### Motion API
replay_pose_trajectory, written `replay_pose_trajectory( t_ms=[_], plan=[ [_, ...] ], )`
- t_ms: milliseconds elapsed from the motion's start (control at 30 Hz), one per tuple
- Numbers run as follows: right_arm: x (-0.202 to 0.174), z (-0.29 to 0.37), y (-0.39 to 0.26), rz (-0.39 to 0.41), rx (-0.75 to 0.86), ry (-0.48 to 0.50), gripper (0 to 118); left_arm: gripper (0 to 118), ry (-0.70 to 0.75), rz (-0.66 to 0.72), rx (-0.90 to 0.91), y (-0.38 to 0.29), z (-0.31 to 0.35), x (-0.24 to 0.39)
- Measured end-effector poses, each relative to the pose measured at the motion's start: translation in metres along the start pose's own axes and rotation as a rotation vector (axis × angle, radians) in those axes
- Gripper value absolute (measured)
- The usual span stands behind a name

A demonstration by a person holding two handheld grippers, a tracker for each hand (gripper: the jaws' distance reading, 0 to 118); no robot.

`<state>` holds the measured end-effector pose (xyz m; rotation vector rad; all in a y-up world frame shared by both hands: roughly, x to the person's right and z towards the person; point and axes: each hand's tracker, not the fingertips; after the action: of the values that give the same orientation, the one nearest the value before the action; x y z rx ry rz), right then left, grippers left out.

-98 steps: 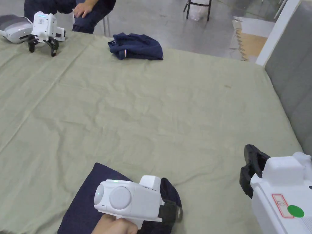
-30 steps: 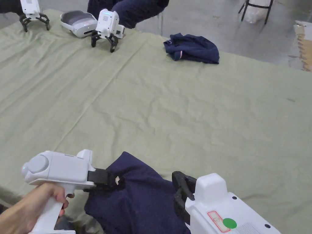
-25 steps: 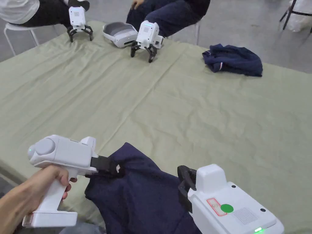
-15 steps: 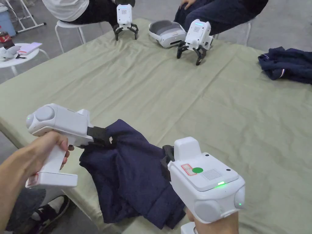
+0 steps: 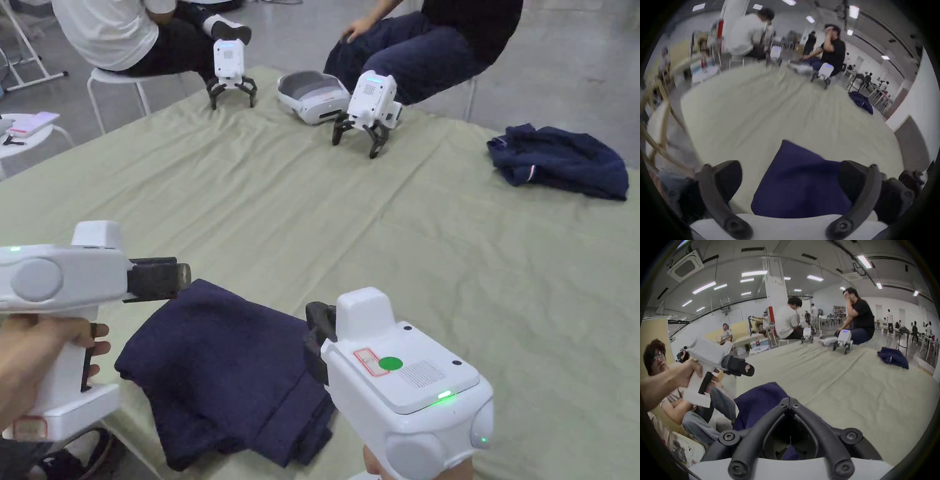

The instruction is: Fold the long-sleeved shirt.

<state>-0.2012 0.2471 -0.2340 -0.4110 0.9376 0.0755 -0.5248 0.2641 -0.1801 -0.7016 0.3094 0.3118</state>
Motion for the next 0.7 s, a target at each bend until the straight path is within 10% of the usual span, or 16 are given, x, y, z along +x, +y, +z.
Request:
replay_pose_trajectory(
  t_ms=[133,233,700],
  plan=[
    [0.015,0.068,0.010,-0.027,0.096,-0.065,0,26,0.064,-0.056,0.245,-0.034,0.055,0.084],
    [0.040,0.131,0.007,-0.003,0.146,-0.170,0,6,0.004,-0.182,0.388,-0.063,0.082,0.154],
    [0.175,0.395,-0.012,-0.027,0.291,-0.932,0,3,-0.405,-0.324,0.572,-0.086,0.121,0.400]
  ],
)
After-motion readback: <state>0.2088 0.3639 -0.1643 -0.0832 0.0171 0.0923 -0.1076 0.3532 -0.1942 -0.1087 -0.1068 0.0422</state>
